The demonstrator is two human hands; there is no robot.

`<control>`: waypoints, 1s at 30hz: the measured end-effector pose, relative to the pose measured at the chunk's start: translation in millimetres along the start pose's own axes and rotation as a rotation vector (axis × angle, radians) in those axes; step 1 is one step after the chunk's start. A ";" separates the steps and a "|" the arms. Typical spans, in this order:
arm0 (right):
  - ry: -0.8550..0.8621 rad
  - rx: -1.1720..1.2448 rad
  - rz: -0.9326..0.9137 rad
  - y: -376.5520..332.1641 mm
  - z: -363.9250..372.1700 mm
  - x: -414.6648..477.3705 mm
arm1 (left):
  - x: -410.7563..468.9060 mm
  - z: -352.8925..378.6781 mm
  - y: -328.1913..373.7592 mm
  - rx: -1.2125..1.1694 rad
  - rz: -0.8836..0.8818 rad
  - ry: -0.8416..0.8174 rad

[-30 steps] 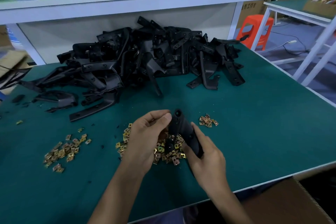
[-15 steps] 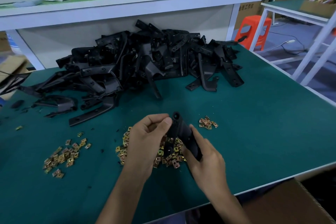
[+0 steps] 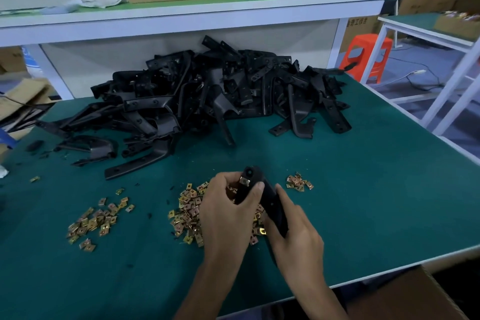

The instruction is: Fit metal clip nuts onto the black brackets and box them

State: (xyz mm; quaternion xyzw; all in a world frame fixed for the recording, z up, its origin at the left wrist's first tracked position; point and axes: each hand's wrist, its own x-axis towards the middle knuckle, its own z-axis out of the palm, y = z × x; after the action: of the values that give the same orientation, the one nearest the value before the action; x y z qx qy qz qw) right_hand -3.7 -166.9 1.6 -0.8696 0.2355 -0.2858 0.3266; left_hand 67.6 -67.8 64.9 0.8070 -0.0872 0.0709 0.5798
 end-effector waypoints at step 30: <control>0.661 1.035 0.929 103.4 -220.6 -103.1 | -65.1 48.8 31.2 0.021 0.366 -0.781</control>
State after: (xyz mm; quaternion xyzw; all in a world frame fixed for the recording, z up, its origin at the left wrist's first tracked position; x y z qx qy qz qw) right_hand -245.2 -270.8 31.0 -0.2873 0.4980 -0.4382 0.6909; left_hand -2.2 -119.9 64.3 0.7504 -0.4411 -0.1371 0.4728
